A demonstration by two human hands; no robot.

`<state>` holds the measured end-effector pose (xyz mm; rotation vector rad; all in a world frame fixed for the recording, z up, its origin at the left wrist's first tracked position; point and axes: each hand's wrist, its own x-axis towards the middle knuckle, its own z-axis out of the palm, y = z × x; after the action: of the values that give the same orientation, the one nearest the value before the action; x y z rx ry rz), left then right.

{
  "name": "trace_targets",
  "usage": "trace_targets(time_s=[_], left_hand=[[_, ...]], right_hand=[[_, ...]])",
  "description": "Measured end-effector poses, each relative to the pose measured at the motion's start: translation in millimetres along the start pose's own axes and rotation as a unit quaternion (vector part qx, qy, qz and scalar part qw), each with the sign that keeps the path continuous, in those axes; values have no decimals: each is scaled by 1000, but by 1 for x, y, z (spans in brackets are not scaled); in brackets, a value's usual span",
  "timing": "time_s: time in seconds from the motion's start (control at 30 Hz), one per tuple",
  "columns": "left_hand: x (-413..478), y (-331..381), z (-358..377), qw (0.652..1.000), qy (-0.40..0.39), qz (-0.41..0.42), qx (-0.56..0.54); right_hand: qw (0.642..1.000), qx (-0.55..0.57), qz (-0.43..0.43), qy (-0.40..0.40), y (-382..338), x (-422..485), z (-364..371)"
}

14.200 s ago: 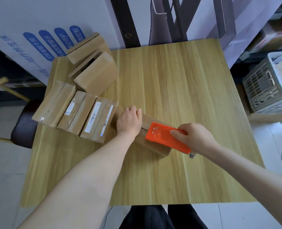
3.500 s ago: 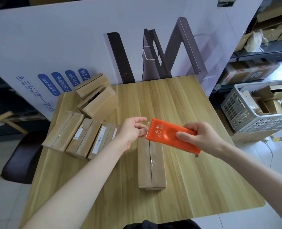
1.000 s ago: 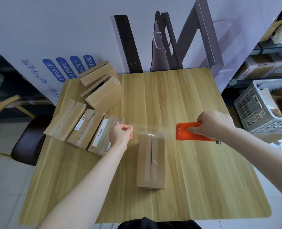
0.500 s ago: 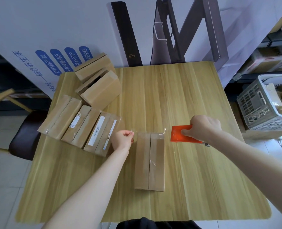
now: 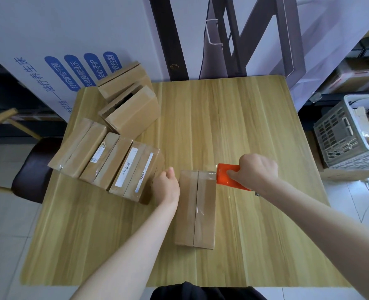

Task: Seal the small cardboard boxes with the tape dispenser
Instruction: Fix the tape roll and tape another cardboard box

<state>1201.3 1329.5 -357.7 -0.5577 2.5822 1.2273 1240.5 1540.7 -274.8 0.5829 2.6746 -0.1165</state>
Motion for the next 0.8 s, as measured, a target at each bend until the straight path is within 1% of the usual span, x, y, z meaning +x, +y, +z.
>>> trace_targets(time_s=[0.1,0.2,0.27,0.37,0.4,0.47,0.53,0.57,0.6,0.67,0.73,0.8], left_hand=[[-18,1,7,999,-21,31,24],[-28,0,14,997,4,66,28],[-32,0,17,997,18,74,11],[-35,0,20,997,30,56,-41],[-35,0,20,997,31,49,-42],[-36,0,22,999,29,35,-22],[-34,1,21,999,33,16,-24],[-33,1,22,999,38,6,-35],[-33,1,23,998,43,-9,-43],[-39,3,28,994,52,-54,-77],[-47,10,36,976,68,-125,-162],[-55,20,43,942,75,-208,-252]], right_hand=[[1000,-18,-12,12,-8,-3,-2],[998,-40,-30,30,-19,-7,-1],[996,-53,-47,52,-26,-8,0],[992,-75,-64,84,-33,-5,5],[990,-91,-70,82,-35,-4,9],[990,-110,-84,39,-37,-5,21],[995,-66,-74,2,-33,-7,39],[998,-33,-58,1,-28,-6,44],[999,-6,-38,12,-22,-6,47],[999,0,-18,49,-7,-6,48],[997,2,-9,81,6,-5,40],[994,13,-3,107,14,-5,28]])
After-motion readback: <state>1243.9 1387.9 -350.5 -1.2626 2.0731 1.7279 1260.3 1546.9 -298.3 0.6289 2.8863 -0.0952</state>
